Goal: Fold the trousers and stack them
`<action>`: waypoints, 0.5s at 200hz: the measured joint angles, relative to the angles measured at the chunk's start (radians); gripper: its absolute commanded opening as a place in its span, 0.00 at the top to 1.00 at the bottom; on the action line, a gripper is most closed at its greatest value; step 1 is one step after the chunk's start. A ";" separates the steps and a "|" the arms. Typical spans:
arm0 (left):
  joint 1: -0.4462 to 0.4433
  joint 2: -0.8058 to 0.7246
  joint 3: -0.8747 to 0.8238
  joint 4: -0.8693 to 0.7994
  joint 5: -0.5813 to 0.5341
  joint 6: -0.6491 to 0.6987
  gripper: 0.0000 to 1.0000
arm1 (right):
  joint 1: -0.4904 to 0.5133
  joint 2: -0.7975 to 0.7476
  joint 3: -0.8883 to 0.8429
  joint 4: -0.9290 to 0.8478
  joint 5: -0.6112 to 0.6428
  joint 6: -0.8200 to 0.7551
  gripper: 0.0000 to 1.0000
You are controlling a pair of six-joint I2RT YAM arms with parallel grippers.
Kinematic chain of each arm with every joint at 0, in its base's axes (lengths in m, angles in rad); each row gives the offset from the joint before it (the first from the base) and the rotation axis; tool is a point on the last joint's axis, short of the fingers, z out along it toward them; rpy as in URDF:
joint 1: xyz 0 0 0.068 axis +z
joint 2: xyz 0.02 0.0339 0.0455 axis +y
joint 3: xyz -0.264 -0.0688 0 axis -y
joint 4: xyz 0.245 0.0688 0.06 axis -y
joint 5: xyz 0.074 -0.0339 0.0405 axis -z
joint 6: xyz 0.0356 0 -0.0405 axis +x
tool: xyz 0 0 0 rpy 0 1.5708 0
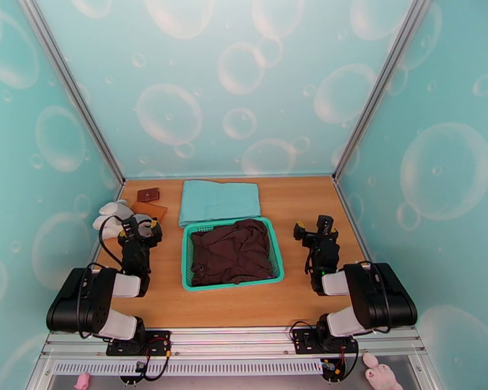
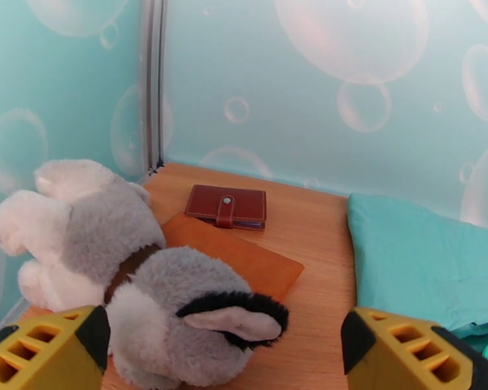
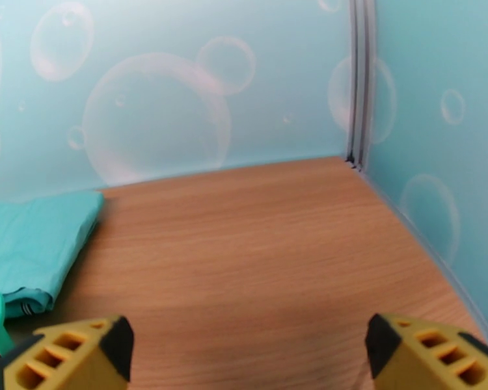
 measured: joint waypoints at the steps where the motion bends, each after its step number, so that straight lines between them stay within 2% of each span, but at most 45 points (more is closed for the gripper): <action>1: -0.009 -0.016 0.000 -0.010 -0.006 -0.001 0.01 | 0.006 -0.007 0.000 -0.003 0.006 -0.002 0.01; 13: -0.077 -0.136 0.030 -0.126 -0.037 -0.021 0.01 | 0.092 -0.108 0.016 -0.076 0.107 -0.005 0.01; 24: -0.142 -0.235 0.099 -0.283 -0.036 -0.063 0.01 | 0.153 -0.184 0.076 -0.214 0.167 0.022 0.01; 35: -0.216 -0.304 0.196 -0.447 -0.005 -0.123 0.01 | 0.178 -0.222 0.170 -0.377 0.187 0.081 0.01; 47: -0.306 -0.338 0.299 -0.597 0.070 -0.182 0.01 | 0.187 -0.238 0.275 -0.534 0.153 0.139 0.01; 72: -0.532 -0.335 0.450 -0.861 0.195 -0.243 0.01 | 0.248 -0.279 0.344 -0.723 0.074 0.225 0.01; 83: -0.628 -0.296 0.509 -0.978 0.219 -0.260 0.01 | 0.280 -0.316 0.305 -0.748 0.037 0.248 0.01; 100: -0.727 -0.197 0.605 -1.143 0.231 -0.272 0.01 | 0.298 -0.414 0.175 -0.730 -0.016 0.269 0.01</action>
